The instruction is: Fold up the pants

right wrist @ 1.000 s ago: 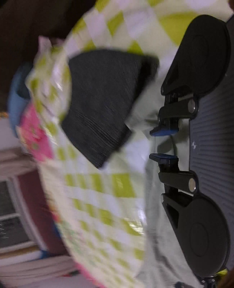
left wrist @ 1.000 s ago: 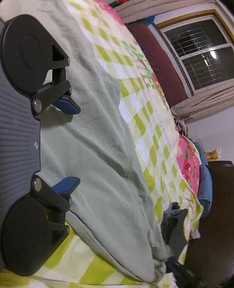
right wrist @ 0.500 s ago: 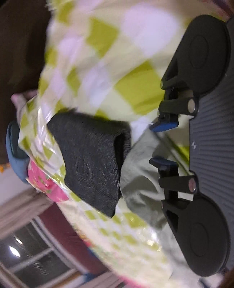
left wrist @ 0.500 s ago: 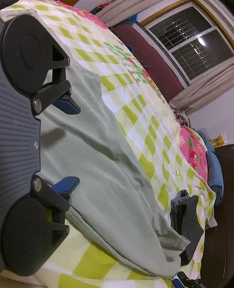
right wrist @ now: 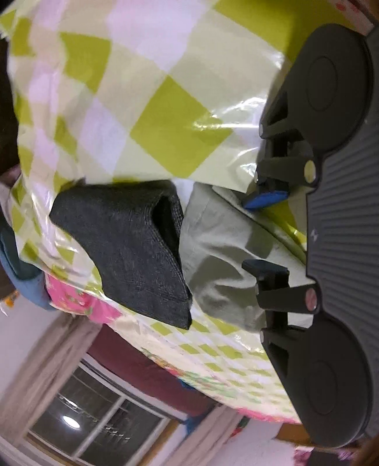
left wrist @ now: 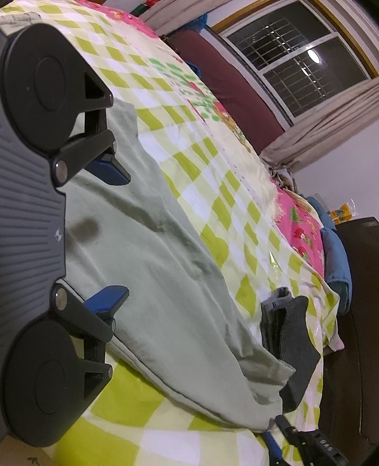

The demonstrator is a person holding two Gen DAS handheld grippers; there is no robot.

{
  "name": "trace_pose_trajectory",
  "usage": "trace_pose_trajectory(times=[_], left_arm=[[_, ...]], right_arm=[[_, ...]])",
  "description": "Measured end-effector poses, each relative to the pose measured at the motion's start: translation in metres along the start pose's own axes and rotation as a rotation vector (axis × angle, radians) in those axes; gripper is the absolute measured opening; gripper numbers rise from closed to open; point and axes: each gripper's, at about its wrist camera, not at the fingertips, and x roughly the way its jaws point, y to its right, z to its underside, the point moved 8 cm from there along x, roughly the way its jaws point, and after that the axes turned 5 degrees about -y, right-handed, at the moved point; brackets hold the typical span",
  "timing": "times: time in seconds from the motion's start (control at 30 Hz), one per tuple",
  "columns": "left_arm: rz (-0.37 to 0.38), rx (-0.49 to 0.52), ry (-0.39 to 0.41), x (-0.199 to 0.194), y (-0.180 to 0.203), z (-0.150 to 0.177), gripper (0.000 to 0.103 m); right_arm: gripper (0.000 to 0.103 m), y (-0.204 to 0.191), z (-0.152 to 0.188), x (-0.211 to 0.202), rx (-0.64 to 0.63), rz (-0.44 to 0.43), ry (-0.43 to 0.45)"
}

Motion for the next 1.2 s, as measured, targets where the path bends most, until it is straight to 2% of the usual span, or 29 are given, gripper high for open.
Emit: trace_pose_trajectory(times=[0.07,0.2,0.3,0.43,0.6,0.7,0.77,0.97,1.07,1.13,1.2], left_arm=[[0.015,-0.002,0.005,0.0,0.003,-0.001,0.089],[0.039,0.007,0.008,0.002,0.012,-0.003,0.089],[0.056,0.026,0.019,0.0,0.02,-0.003,0.089],[0.07,0.024,0.022,0.0,0.024,-0.004,0.089],[0.083,0.013,0.026,0.001,0.024,-0.005,0.089],[0.089,0.007,0.025,0.002,0.025,-0.005,0.089],[0.089,0.011,0.025,0.002,0.026,-0.005,0.089],[0.107,-0.004,0.029,0.003,0.029,-0.007,0.089],[0.116,-0.003,0.025,0.007,0.032,-0.012,0.089],[0.117,0.014,0.031,0.007,0.036,-0.017,0.089],[0.12,0.024,0.036,0.008,0.039,-0.022,0.089]], right_arm=[[0.041,0.0,0.0,-0.005,0.027,-0.04,-0.006],[0.041,-0.009,0.002,0.005,0.036,-0.061,-0.037],[0.037,-0.008,0.003,0.018,0.034,0.033,-0.042],[0.025,0.011,0.001,0.017,0.157,0.026,0.012],[0.027,0.019,0.005,-0.009,0.193,0.028,0.056],[0.028,0.021,0.006,-0.01,0.209,0.032,0.057],[0.028,0.02,0.007,-0.006,0.195,0.066,0.047],[0.044,0.008,0.001,0.009,0.21,0.061,0.062],[0.044,-0.004,0.0,0.018,0.22,0.016,0.07],[0.043,-0.011,0.002,0.019,0.205,-0.051,0.087],[0.035,-0.008,0.004,0.026,0.183,-0.024,0.093]])
